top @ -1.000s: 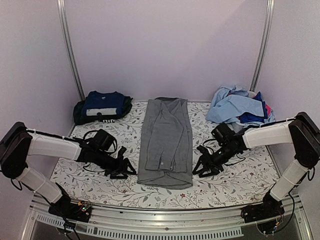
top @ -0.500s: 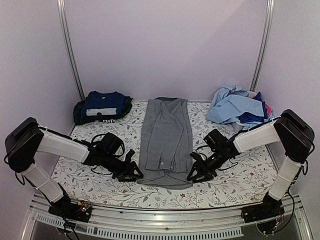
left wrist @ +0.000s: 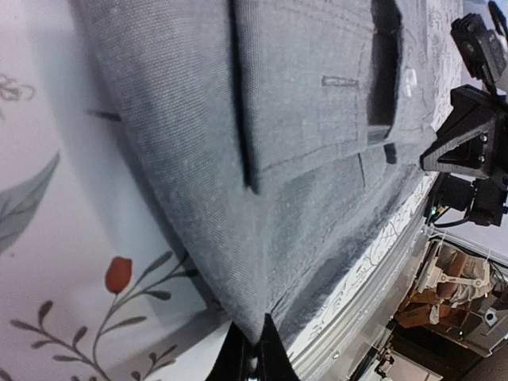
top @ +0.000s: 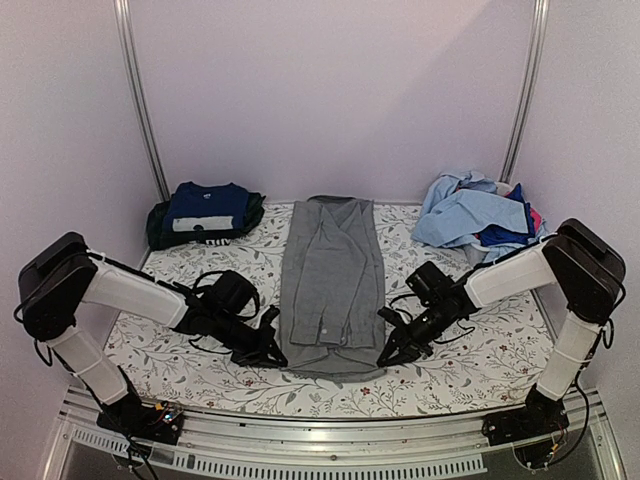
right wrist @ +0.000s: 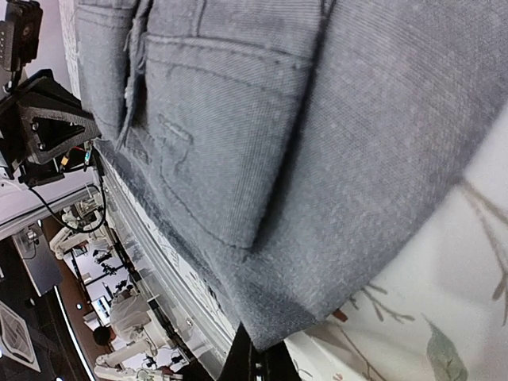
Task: Fold and stack the mixed laundry pile
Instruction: Pick up the rectangle-folded shirt from the center of the board, then fold the rectangle-folded shirt at the center of the board.
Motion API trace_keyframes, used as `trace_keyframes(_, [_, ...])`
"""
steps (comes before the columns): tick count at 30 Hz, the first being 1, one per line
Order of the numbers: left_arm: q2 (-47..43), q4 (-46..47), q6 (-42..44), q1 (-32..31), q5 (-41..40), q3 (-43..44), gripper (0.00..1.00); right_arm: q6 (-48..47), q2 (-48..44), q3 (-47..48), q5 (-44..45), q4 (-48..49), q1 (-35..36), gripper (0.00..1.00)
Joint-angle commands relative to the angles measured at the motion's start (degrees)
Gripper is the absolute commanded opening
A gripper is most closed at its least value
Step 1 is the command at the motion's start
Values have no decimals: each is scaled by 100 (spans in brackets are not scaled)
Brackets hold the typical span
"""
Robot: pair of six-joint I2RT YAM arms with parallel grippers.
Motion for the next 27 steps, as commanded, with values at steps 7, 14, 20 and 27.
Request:
trace_keyframes(7, [-1233,-425,-57,-575,150,-143,0,-8,-1412,-419,-248,-392,365,0])
trace_keyframes(14, [-1132,-944,489,106,126,688,0,-176,-1308,450,78,-569,232,0])
trace_keyframes(20, [-504,-1071,903,764,212,1504,0,-458,-1085,1059,216,-643,-507,0])
trace_keyframes(27, [799,-1114,1248,1509,255,2964,0,-823,-27,2447,199,-749,-1245,0])
